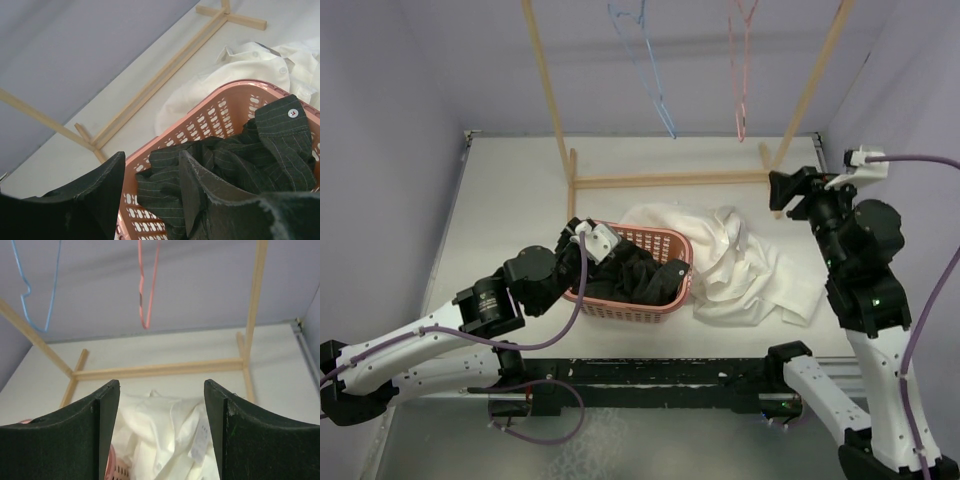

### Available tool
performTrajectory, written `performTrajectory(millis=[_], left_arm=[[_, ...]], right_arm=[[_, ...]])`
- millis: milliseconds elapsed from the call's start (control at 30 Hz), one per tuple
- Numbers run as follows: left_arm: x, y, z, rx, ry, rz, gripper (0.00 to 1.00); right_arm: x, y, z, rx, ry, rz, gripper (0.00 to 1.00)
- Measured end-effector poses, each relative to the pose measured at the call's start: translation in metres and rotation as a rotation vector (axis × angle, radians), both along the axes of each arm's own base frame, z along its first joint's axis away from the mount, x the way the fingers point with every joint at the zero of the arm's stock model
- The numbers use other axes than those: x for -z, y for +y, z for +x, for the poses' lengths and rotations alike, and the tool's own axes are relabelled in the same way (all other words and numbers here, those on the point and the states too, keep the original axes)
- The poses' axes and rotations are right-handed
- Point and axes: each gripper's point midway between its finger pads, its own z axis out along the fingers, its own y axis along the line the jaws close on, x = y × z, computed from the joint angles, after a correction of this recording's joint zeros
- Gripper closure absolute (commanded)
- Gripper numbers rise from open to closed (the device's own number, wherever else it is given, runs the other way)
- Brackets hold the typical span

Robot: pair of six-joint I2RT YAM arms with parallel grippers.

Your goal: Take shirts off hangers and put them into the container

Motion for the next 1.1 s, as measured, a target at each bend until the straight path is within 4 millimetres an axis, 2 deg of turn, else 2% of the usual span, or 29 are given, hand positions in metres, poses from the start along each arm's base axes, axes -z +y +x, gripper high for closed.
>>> performTrajectory(millis=[67, 133, 233, 300, 333, 400, 467, 700, 900, 1100], left_arm=[[0.0, 0.0, 0.0, 0.0, 0.0, 0.0, 0.5], [0.0, 0.0, 0.0, 0.0, 0.0, 0.0, 0.5], [0.0, 0.0, 0.0, 0.0, 0.001, 0.0, 0.5], [0.0, 0.0, 0.0, 0.0, 0.001, -0.001, 0.5], [0.0, 0.0, 0.0, 0.0, 0.001, -0.002, 0.5], [0.0, 0.0, 0.0, 0.0, 0.001, -0.003, 0.5], [-0.001, 0.001, 0.0, 0.0, 0.0, -0.005, 0.5], [-0.004, 0.003, -0.002, -0.001, -0.006, -0.017, 0.5], [-0.005, 0.003, -0.002, -0.001, -0.006, -0.017, 0.5], [-0.004, 0.003, -0.002, 0.0, -0.006, -0.016, 0.5]], right_arm=[[0.026, 0.0, -0.014, -0.003, 0.059, 0.035, 0.23], [0.065, 0.003, -0.013, -0.007, 0.161, 0.063, 0.13], [0.15, 0.017, -0.007, -0.039, 0.389, 0.091, 0.02], [0.207, 0.025, -0.01, -0.056, 0.552, 0.115, 0.0], [0.248, 0.03, -0.016, -0.056, 0.675, 0.137, 0.0], [0.272, 0.032, -0.023, -0.049, 0.755, 0.159, 0.0], [0.285, 0.035, -0.028, -0.04, 0.803, 0.198, 0.0], [0.283, 0.047, -0.019, -0.046, 0.774, 0.31, 0.0], [0.317, 0.046, -0.024, -0.002, 0.813, 0.368, 0.0], [0.345, 0.048, -0.02, 0.016, 0.834, 0.403, 0.0]])
